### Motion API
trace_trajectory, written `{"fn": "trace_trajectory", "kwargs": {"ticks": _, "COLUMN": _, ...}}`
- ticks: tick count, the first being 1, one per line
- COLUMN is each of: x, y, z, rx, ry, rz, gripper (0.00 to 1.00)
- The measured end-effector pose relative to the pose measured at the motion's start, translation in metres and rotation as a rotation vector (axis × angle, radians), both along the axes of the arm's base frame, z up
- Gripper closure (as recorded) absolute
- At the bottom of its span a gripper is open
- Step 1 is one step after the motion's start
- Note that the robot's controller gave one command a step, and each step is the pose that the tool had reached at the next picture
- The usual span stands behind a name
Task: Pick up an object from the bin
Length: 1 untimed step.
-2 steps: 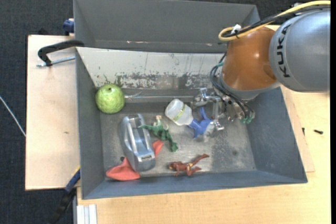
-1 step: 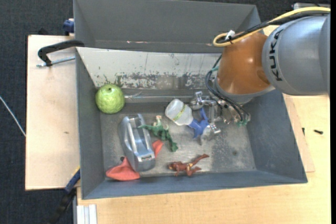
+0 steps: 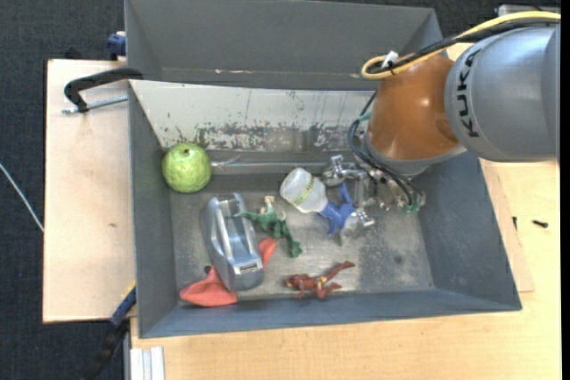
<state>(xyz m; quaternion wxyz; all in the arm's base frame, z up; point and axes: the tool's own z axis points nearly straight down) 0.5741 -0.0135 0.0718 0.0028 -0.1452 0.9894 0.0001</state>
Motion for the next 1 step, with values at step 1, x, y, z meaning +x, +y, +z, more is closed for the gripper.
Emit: {"fn": "trace_trajectory", "kwargs": {"ticks": 1, "x": -0.0226, "y": -0.029, "z": 0.0182, "rx": 0.001, "ry": 0.005, "rz": 0.178, "gripper": 0.0}}
